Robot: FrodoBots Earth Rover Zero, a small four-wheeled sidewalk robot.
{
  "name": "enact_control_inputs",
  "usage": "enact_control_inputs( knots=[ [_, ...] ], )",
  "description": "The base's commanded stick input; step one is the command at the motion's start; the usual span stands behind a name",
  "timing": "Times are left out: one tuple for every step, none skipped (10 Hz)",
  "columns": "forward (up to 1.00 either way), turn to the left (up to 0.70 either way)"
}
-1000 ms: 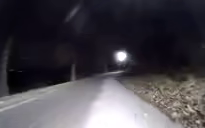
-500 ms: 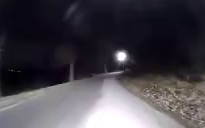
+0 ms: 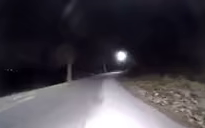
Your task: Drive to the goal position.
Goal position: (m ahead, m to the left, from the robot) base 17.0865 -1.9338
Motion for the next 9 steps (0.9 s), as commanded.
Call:
enact_control_inputs(
  knots=[
    [1.0, 0.0],
    [1.0, 0.0],
    [1.0, 0.0],
    [1.0, 0.0],
    [1.0, 0.0],
    [1.0, 0.0],
    [1.0, 0.0],
    [1.0, 0.0],
    [1.0, 0.0]
  ],
)
